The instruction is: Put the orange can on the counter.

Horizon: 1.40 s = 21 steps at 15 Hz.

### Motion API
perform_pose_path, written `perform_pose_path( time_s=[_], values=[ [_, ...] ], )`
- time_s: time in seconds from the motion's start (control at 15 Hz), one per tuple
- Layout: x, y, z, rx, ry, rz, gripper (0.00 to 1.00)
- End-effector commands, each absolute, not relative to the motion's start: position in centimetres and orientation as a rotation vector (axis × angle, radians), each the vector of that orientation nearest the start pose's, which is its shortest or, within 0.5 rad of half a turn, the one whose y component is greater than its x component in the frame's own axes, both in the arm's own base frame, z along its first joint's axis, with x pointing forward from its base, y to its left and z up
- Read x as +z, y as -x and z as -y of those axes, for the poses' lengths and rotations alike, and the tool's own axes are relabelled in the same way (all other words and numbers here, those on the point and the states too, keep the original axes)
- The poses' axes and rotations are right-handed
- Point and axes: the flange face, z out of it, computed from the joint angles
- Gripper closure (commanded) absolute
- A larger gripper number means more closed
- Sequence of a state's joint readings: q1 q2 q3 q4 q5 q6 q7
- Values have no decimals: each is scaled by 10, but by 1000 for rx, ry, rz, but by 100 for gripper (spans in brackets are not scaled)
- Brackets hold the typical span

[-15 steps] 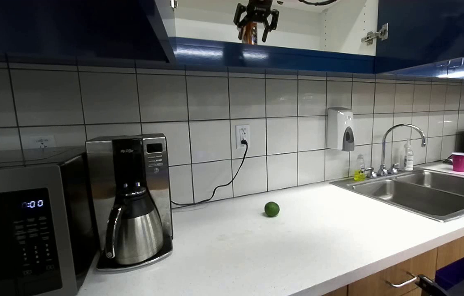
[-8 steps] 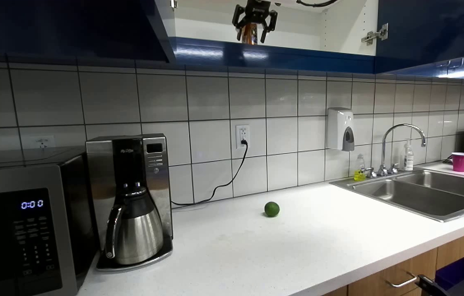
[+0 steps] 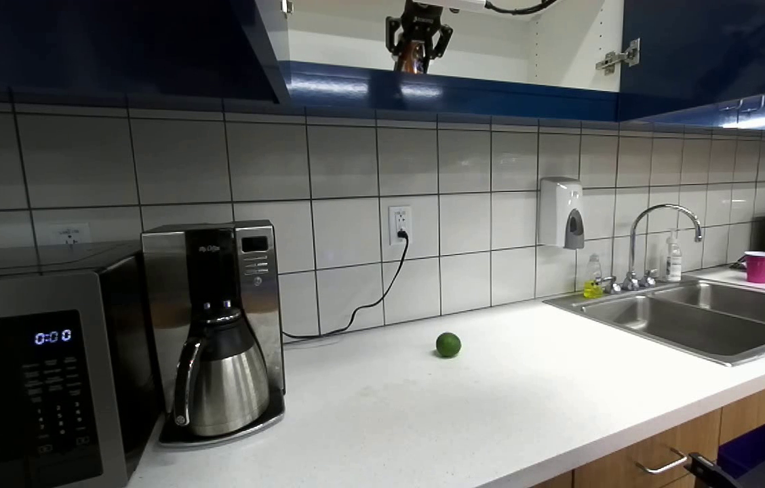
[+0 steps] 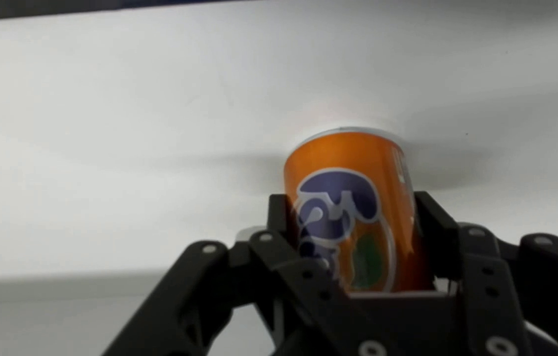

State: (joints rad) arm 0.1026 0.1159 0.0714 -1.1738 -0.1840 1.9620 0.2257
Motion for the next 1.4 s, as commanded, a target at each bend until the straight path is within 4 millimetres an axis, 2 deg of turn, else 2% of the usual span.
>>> perform_pose_path(
  time_s=[0.0, 0.53, 0.87, 1.33],
  values=[
    [798, -599, -92, -1112, 2987, -94, 62],
    [788, -582, -69, -1004, 3062, -110, 62],
    [800, -570, -54, -984, 3094, -141, 62],
    [815, -555, -49, -969, 3119, -171, 62]
  ],
)
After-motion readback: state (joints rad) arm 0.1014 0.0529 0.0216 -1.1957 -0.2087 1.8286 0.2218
